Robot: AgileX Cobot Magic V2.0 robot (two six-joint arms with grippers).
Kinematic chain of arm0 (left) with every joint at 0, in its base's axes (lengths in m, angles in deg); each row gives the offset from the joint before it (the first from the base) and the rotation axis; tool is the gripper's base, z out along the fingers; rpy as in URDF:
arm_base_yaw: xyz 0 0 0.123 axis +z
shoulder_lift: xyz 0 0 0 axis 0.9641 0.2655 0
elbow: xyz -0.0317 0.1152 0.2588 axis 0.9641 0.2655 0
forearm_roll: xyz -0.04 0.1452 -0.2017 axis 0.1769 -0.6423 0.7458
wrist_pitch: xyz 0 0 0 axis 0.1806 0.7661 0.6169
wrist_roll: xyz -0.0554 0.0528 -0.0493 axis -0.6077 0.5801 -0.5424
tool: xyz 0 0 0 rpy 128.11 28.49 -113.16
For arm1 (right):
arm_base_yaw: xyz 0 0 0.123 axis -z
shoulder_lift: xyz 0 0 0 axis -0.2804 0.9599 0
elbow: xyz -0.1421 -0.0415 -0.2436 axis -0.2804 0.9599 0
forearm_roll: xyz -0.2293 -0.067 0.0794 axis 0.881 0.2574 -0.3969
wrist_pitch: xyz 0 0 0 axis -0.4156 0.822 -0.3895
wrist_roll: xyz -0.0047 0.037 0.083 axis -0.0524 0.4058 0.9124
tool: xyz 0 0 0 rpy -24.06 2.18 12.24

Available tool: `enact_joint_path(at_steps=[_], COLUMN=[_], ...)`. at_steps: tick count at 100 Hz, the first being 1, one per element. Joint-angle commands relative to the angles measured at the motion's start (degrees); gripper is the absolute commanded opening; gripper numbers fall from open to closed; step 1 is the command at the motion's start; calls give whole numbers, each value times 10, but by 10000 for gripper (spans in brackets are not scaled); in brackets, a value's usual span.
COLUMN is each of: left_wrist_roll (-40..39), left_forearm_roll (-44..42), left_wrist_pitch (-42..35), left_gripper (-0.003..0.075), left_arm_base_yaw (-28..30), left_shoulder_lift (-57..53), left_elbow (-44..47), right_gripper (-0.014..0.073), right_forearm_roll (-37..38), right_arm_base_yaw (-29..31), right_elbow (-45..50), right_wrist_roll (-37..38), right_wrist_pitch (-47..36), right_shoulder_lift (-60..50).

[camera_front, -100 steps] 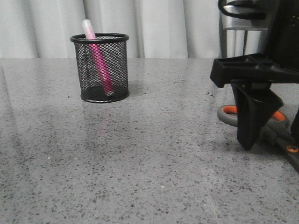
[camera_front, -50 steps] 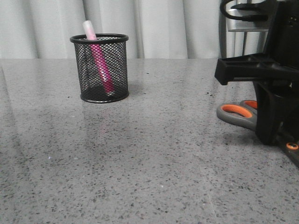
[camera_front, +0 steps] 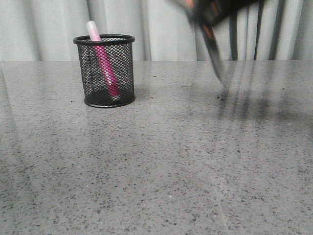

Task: Put pen and scissors into bin
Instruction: 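Carry the scissors over the mesh holder and insert them blades down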

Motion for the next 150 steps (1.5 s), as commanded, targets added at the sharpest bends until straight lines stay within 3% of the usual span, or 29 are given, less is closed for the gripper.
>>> enact_joint_path(at_steps=[1,23,51,81,107,121,139,144,150], left_wrist_roll=[0,0,0,0,0,0,-1,-6,-25], left_forearm_roll=[13,0,-30,-34,-40,-48,-67,-81,-113], left_wrist_pitch=[-47,-41,-11,20,20,20,21,27,44], left_gripper=[344,313,262,262,262,262,255,216,116], left_arm_base_yaw=[-3,-3,-3,-3,-3,-3,-3,-3,-3], left_shoulder_lift=[-21,-64,-98,-98,-98,-98,-98,-100,-105], left_elbow=[-15,-15,-15,-15,-15,-15,-15,-15,-14], right_gripper=[-74,-75,-76,-38,277,383,386,377,332], right_forearm_roll=[13,26,71,87,87,87,87,87,87], right_arm_base_yaw=[-9,-15,-17,-17,-17,-17,-18,-19,-23], right_elbow=[-52,-60,-60,-60,-60,-60,-60,-60,-60], right_wrist_roll=[-31,-44,-44,-44,-44,-44,-43,-43,-43], right_wrist_pitch=[-141,-437,-587,-575,-561,-559,-557,-556,-547], right_shoulder_lift=[-19,39,151,212,224,224,214,201,174])
